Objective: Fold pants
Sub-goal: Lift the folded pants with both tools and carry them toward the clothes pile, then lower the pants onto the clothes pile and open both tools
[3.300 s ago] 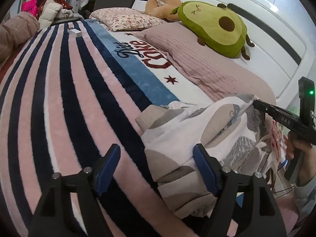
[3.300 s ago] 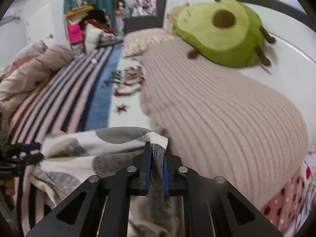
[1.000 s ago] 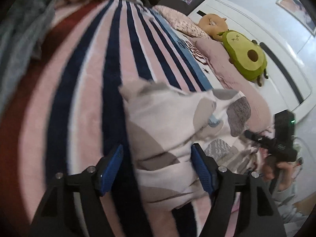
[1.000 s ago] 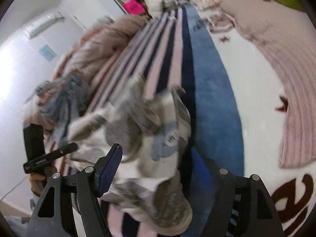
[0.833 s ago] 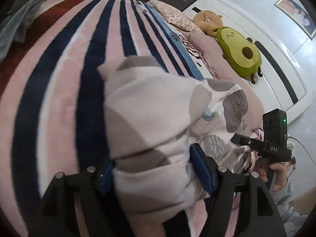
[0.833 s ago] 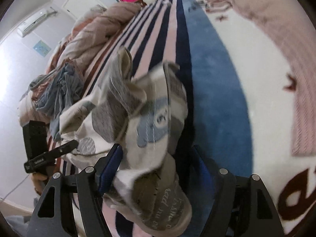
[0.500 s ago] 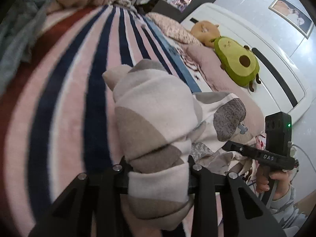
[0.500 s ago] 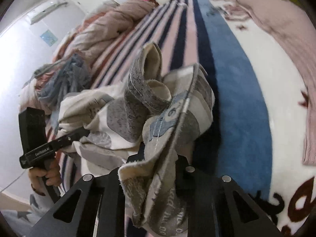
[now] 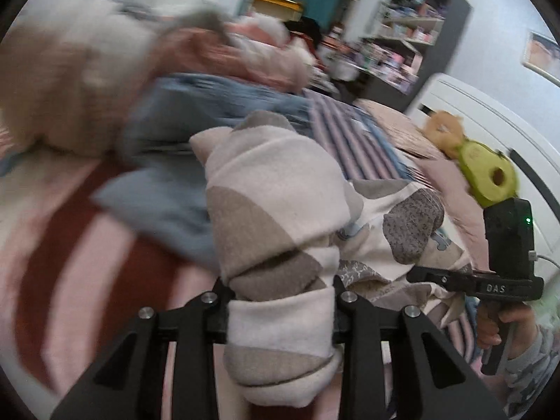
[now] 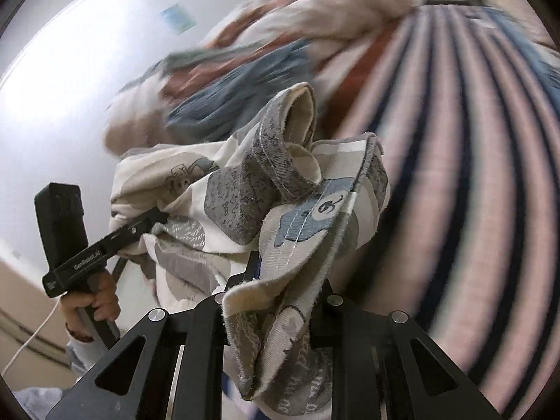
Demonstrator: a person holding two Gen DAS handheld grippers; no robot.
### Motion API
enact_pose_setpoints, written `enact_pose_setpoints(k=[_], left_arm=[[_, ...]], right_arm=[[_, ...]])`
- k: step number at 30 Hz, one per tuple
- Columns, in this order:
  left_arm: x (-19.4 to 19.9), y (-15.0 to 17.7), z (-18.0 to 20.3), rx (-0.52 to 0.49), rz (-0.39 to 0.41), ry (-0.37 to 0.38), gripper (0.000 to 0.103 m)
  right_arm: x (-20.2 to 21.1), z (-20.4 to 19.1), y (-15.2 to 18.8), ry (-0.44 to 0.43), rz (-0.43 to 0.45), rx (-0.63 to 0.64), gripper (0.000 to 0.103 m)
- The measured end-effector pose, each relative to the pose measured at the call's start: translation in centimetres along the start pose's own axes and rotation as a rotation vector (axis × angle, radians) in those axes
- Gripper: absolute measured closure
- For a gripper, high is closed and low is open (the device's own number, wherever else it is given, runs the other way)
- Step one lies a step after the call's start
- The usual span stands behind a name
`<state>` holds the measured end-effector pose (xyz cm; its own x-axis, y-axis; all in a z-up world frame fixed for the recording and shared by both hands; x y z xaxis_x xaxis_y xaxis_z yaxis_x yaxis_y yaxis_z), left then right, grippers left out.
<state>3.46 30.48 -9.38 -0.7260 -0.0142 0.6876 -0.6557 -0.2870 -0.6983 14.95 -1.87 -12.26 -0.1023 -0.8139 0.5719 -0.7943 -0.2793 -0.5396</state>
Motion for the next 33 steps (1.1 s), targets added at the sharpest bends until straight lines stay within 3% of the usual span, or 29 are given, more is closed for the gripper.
enact_pose_setpoints(k=[2,6,9,15,19,23,28,33], left_arm=[[0.5,0.6,-2.7,0.018,0.0,-0.076,0.075],[-0.2,1.9,-6.0,0.073,-0.024,-0.151,0.075],[-1.3,2.6,-7.7,0.1,-0.041,-0.156,0.075],[-4.1,3.2,-7.4,0.08,-0.091,-0.179,0.068],[-4.9,2.9,-7.1,0.068,-0.108,-0.195,0.067],[-5.1,2.8,-7.4,0.072,-0.104,-0.228,0.054],[-4.3,2.8,-7.5,0.052,-0.088,-0.308,0.038],[-3.2,2.5,-7.4,0.05,-0.064,-0.349,0.034]], right_arm=[[-3.4,-1.9,0.0,-0.036,-0.044,0.025,0.09],[-8.5,-4.5,0.4,-0.046,-0.111,0.077,0.09],[-11.1,-4.8,1.0,-0.046,-0.152,0.075,0.09],[-13.4,-3.9,1.1,-0.033,-0.186,0.055,0.089],[-13.5,-3.3,1.0,-0.056,-0.189,0.022,0.089],[-12.8,-3.2,1.2,-0.074,-0.185,0.002,0.089],[-12.0,-3.4,2.1,-0.042,-0.185,0.018,0.076],[-10.8,-3.4,2.1,0.002,-0.164,0.049,0.064]])
Point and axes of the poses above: each gripper's, at about its wrist camera, not at the fingertips, and x roughly against the way its jaws point, z to its right, y to its underside, the point moved 2 cm from there along -x, roughly the way its jaws point, and after that the axes turned 10 degrees about -y, right-handed, at the moved point
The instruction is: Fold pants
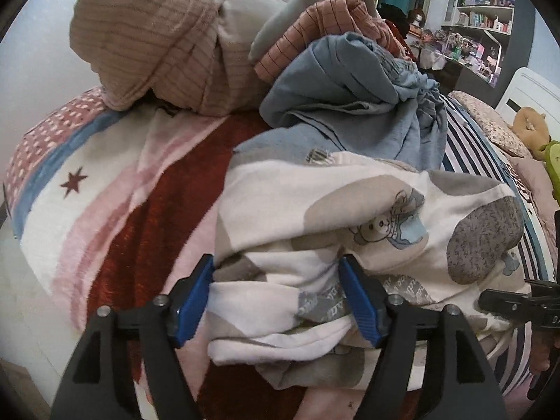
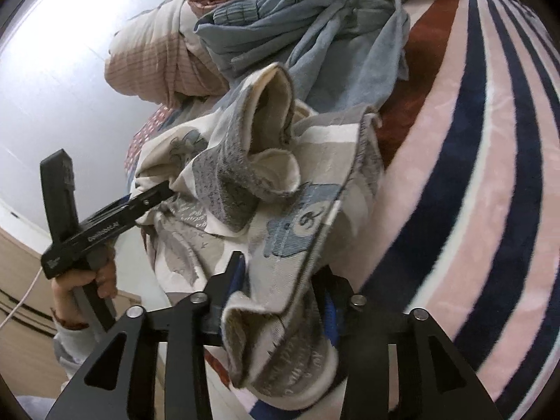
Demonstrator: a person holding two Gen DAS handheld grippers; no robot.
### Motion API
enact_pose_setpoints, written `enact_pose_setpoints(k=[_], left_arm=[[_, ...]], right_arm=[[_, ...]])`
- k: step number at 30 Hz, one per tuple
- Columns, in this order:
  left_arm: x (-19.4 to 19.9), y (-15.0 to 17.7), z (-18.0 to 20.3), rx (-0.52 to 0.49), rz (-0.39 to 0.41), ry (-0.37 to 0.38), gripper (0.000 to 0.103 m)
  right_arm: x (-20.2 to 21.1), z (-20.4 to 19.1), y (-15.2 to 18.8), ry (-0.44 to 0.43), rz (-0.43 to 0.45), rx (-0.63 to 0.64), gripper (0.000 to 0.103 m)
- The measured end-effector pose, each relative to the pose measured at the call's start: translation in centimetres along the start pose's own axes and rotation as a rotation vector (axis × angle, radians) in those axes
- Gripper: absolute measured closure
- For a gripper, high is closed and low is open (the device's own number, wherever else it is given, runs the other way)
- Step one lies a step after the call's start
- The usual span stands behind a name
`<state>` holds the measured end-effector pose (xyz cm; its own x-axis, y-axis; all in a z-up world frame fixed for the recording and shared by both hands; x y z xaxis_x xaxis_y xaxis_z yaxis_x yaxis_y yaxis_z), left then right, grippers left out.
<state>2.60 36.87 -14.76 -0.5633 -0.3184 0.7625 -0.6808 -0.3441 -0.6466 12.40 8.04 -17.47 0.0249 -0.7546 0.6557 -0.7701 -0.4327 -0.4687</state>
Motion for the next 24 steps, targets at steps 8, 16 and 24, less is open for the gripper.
enact_pose_setpoints(k=[8,16,24], left_arm=[[4.0,-0.8,0.6,-0.021,0.088,-0.023,0.026],[6.4,-0.9,4.5,-0.065,0.147,0.049,0.025],[8.6,-0.9,11.6,-0.095,0.193,0.193,0.018]], right_arm=[[3.7,0.0,0.2,0.042,0.076,0.015,0.05],[7.9,-0.2,1.9,0.094,0.135,0.043,0.042],[12.8,1.3,3.9,0.226,0.229,0.051,0.029]])
Point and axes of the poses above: each gripper's, at about its wrist camera, not at the fingertips, and x roughly against the way its jaws point, z to its right, y to its underside, the point moved 2 cm from there along -x, roughly the way its jaws point, and after that the axes turned 10 degrees about -y, right-handed, at the moved point
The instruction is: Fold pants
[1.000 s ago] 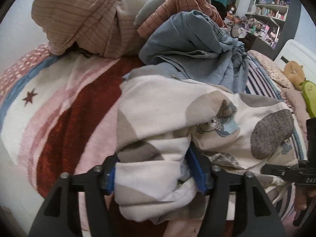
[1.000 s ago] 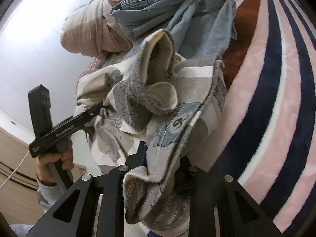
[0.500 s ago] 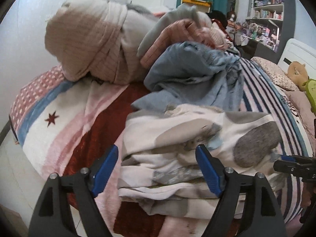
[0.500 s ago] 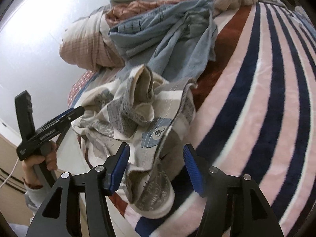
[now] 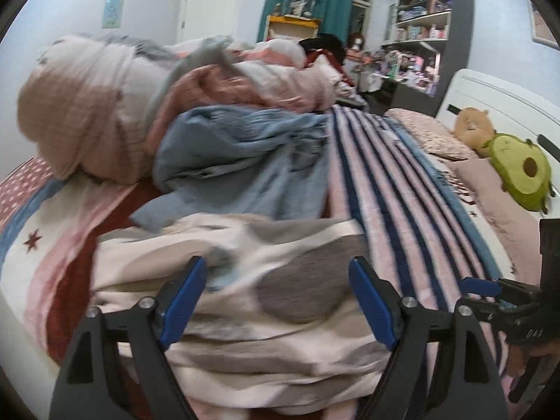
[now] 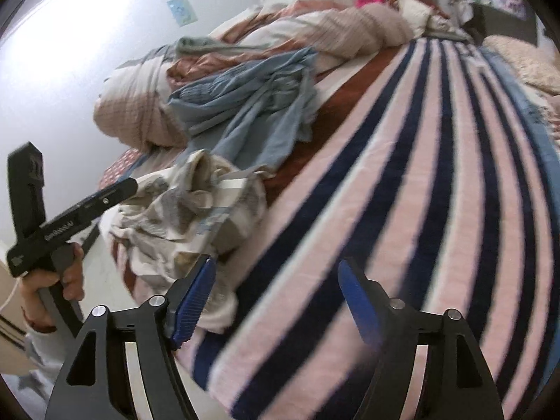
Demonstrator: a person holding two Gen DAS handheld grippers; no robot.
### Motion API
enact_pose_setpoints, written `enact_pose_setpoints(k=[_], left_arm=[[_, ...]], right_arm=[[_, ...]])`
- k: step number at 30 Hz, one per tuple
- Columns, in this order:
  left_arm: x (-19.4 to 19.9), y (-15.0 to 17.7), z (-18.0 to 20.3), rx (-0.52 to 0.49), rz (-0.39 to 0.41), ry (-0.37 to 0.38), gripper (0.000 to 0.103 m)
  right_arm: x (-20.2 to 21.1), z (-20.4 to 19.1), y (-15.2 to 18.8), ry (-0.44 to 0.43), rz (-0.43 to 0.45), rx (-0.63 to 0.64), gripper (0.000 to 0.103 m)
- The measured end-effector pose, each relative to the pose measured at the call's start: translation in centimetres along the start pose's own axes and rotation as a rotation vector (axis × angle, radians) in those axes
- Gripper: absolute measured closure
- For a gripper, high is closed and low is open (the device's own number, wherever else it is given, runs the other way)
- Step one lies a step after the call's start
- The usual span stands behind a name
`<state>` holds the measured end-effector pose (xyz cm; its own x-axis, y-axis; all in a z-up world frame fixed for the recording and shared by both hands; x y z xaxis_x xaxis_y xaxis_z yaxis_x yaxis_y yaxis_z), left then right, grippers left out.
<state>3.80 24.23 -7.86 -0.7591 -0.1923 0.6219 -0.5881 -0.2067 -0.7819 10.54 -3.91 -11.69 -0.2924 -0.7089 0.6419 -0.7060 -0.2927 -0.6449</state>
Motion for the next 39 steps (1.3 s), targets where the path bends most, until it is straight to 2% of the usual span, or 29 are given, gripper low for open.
enact_pose_setpoints(k=[10,12,14,15,17,19,22,26,39], left_arm=[[4.1,-0.7,12.6,-0.164,0.167,0.044,0.016],[5.2,-0.7,14.8,-0.173,0.198,0.06,0.016],[6.4,-0.6,16.8,-0.173,0.24,0.072,0.013],[6.9,-0.5,17.5,-0.174,0.258,0.071,0.011],[7.9,-0.3,18.9,-0.172,0.3,0.056,0.006],[8.9,0.0,20.0,-0.173,0.341,0.043,0.004],[9.9,0.3,20.9,-0.182,0.378,0.033,0.004],[10.7,0.7,21.1,-0.18,0.394,0.027,0.003],[11.3,1.6,20.7,-0.191,0.398,0.026,0.003]], right_arm=[[8.8,3.2,2.5,0.212,0.153,0.071,0.011],[11.1,3.7,2.9,0.256,0.193,0.093,0.011],[13.5,4.0,3.5,0.306,0.239,0.128,0.005],[14.5,4.1,3.8,0.325,0.262,0.146,0.002],[16.8,4.1,4.5,0.359,0.324,0.196,0.001],[18.6,4.2,5.3,0.376,0.383,0.233,0.001],[20.6,4.7,6.1,0.375,0.457,0.229,0.001],[22.1,4.5,6.9,0.355,0.512,0.23,0.001],[22.9,3.8,7.4,0.361,0.544,0.238,0.001]])
Point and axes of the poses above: each gripper's, at about its wrist camera, not at the fingertips, and x roughly against the way its jaws point, z to its right, y to its underside, the point moved 2 cm from there along -x, roughly the way its jaws point, and after that the axes turned 10 degrees about -y, right-handed, at the moved point
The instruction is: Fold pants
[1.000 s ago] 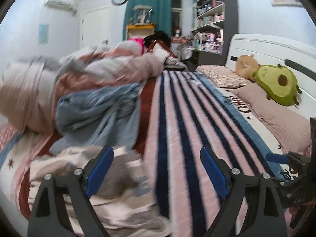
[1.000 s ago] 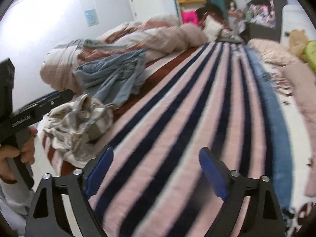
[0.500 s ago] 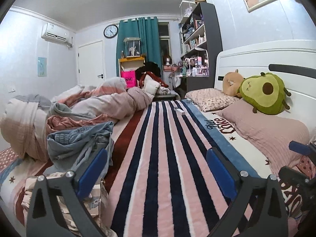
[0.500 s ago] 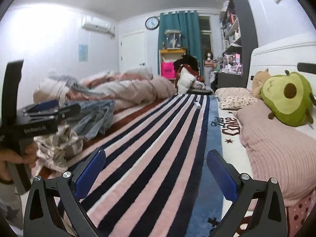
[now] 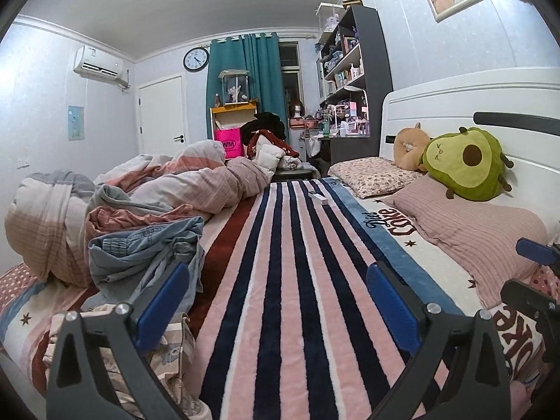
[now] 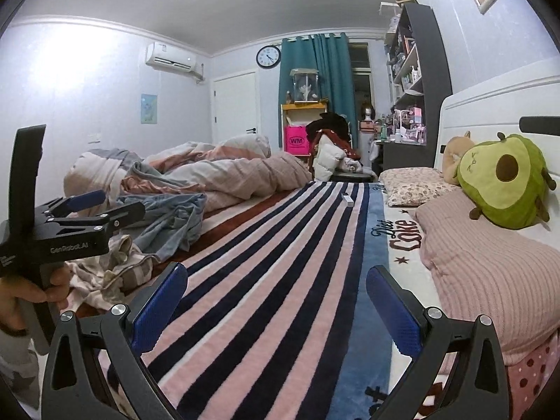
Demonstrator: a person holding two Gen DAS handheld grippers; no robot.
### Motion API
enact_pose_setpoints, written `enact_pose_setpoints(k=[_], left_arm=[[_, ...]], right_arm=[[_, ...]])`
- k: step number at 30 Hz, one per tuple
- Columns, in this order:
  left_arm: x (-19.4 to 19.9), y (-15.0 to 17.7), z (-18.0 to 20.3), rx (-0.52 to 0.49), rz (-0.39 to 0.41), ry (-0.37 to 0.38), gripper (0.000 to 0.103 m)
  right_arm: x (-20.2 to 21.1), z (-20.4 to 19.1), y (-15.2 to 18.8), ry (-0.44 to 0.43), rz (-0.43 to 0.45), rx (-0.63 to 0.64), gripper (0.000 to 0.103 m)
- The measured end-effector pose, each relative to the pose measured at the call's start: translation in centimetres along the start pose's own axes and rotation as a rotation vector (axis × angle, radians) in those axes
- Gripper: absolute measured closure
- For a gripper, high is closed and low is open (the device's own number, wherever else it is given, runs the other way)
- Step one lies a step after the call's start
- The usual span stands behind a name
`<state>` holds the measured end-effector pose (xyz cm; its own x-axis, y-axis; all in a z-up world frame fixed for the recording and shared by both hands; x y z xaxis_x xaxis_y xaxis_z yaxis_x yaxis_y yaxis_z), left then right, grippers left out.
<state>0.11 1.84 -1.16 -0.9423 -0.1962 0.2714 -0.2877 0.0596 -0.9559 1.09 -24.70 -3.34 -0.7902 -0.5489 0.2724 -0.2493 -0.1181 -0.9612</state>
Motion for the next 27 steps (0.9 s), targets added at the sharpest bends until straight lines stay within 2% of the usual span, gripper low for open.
enact_pose_setpoints(k=[27], left_arm=[[-0.4,0.4,0.5,0.01,-0.018,0.032,0.002]], right_arm=[[0.3,1.1,0.3,0.02,-0.003,-0.043,0.001]])
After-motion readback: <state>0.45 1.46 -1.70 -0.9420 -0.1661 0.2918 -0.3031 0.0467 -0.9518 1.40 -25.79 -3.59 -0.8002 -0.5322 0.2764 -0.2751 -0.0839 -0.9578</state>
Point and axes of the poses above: each gripper's, at about its wrist camera, not at the fingertips, and x roughly against the way its jaws point, z to its right, y to its underside, the point moved 2 cm from there along -x, roughly the way its jaws point, and after that the axes turned 10 degrees about -y, right-handed, at the moved point
